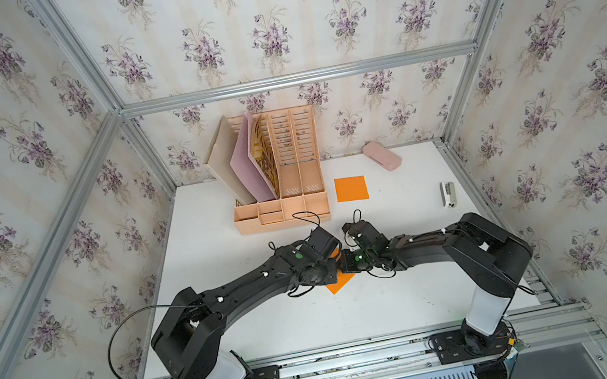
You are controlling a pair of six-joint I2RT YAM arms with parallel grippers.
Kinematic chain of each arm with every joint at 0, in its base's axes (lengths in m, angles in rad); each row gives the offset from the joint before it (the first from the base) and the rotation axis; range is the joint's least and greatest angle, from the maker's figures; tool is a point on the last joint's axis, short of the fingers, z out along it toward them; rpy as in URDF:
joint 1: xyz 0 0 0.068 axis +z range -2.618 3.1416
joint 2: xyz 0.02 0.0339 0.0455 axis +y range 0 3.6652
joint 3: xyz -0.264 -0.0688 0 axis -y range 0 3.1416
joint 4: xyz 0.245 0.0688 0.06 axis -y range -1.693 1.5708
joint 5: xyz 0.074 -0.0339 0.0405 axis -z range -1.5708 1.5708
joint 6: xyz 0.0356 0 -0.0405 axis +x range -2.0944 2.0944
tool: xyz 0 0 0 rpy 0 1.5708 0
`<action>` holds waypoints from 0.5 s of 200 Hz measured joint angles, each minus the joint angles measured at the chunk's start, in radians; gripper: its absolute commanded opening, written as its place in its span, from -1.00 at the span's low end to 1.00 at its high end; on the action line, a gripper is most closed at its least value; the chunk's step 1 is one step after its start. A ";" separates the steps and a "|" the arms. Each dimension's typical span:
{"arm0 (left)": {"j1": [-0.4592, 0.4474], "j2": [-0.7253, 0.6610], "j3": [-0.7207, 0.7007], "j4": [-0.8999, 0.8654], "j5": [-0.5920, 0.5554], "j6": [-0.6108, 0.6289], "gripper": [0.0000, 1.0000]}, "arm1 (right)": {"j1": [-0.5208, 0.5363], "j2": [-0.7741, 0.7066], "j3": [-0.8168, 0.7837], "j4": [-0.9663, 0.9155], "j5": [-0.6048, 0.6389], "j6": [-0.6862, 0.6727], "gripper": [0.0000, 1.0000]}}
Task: Fold the square paper along the opposite sides
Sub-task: Move the paper to the center of the board, then pick up the paper from the center of the board.
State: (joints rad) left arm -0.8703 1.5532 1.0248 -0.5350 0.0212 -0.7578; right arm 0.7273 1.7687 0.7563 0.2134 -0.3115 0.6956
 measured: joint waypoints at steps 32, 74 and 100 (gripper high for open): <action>0.000 0.019 -0.037 0.028 -0.028 -0.072 -1.00 | 0.001 0.005 0.000 0.021 0.004 0.032 -1.00; 0.012 0.070 -0.088 0.083 -0.052 -0.179 -1.00 | 0.002 -0.006 -0.022 0.045 0.008 0.064 -1.00; 0.021 0.087 -0.100 0.131 -0.069 -0.222 -1.00 | 0.003 -0.006 -0.027 0.053 0.006 0.072 -1.00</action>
State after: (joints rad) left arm -0.8494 1.6398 0.9249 -0.4042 -0.0479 -0.9802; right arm 0.7303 1.7626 0.7296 0.2668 -0.3054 0.7681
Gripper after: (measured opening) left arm 0.058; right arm 0.060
